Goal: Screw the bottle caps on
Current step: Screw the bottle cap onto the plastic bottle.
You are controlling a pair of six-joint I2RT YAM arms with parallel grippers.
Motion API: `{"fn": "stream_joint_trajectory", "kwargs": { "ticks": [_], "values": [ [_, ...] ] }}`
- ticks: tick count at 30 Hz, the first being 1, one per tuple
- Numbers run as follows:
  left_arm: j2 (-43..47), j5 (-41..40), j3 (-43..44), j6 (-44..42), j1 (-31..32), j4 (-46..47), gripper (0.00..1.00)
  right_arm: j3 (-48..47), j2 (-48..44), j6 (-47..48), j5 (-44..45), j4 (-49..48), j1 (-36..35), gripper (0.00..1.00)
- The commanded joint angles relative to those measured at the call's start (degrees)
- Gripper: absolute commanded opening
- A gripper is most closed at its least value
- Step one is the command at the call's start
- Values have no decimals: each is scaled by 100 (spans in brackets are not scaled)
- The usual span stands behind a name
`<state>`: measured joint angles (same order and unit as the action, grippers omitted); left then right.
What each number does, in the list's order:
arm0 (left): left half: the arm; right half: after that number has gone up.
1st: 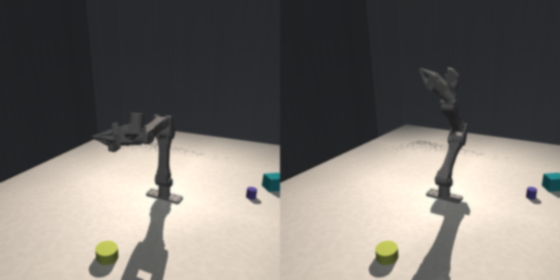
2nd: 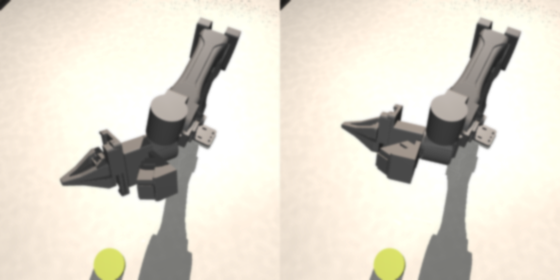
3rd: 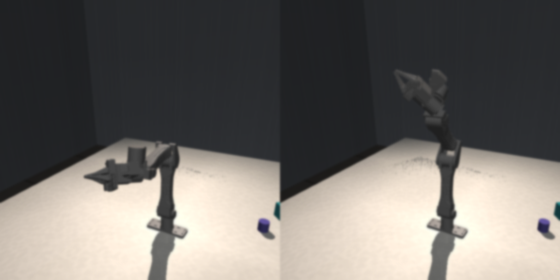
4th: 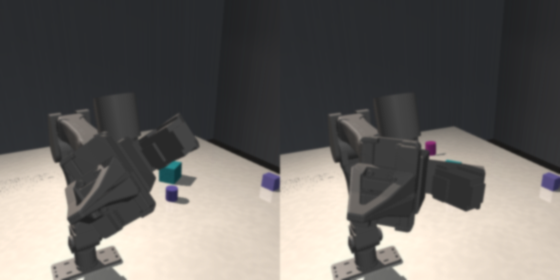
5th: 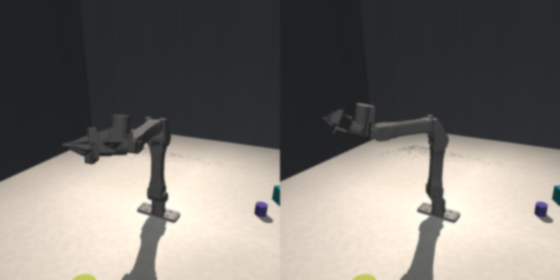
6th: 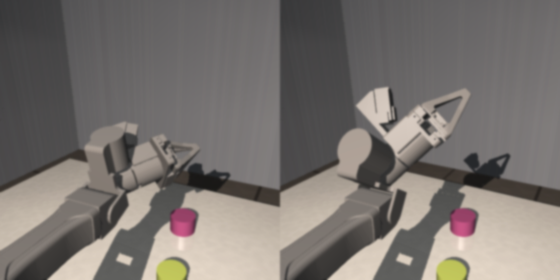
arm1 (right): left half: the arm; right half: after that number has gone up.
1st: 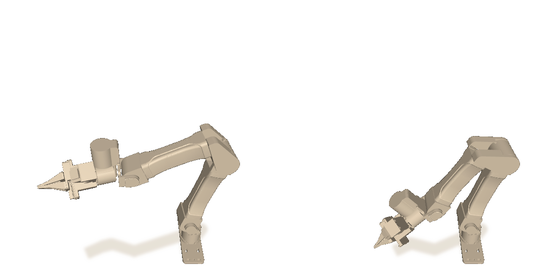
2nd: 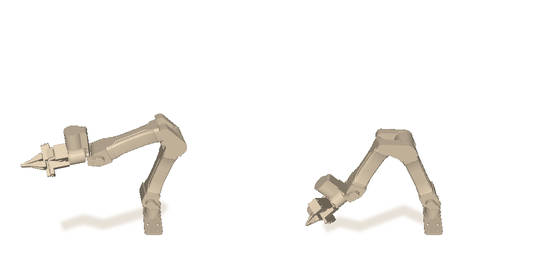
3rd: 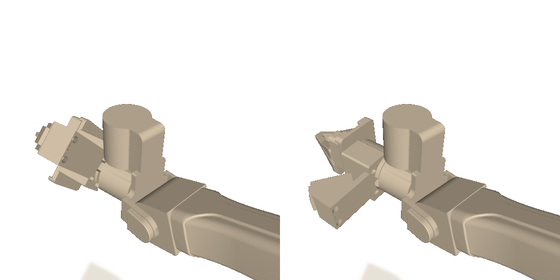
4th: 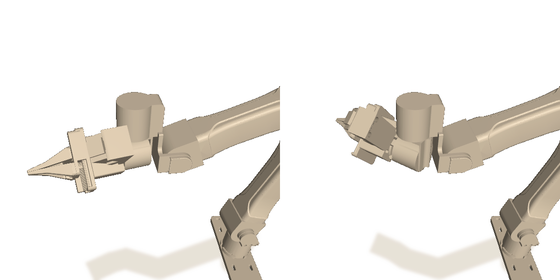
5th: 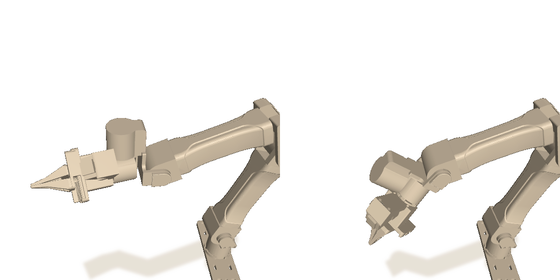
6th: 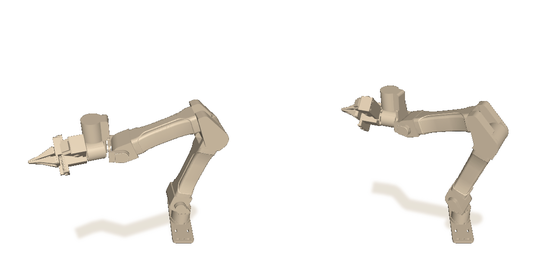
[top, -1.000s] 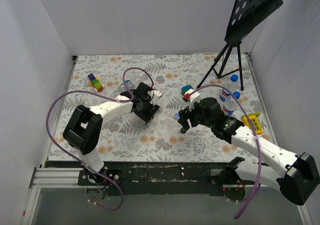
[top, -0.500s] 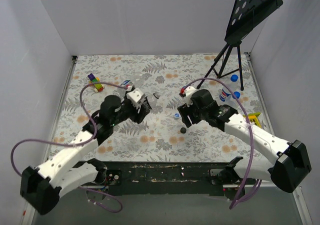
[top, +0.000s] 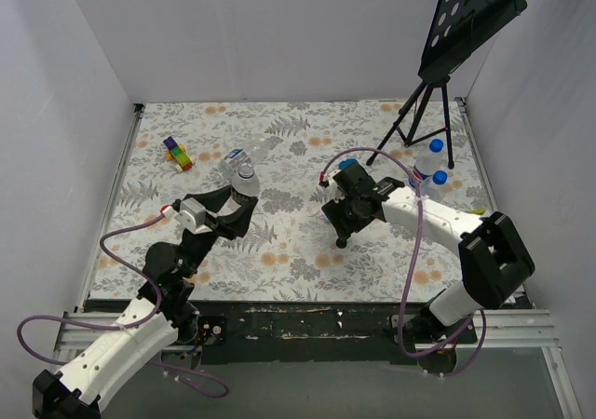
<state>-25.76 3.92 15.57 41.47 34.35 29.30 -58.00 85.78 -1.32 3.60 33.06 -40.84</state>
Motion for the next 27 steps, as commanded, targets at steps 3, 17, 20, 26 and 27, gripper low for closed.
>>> {"fn": "stream_joint_trajectory", "kwargs": {
  "ticks": [3,17,20,26,27],
  "values": [
    [273,-612,-116,283,2,700,0,-475,501,-17,-280,183,32,63],
    [238,-401,-160,80,2,868,1,-748,932,-158,-221,543,-126,59],
    [203,-436,-160,133,2,893,0,-836,1063,-210,-87,596,-231,59],
    [54,-586,-90,177,2,832,1,-968,1283,-254,80,684,-381,58],
    [45,-594,-81,151,2,806,1,-985,1301,-272,97,693,-407,57]
  ]
}}
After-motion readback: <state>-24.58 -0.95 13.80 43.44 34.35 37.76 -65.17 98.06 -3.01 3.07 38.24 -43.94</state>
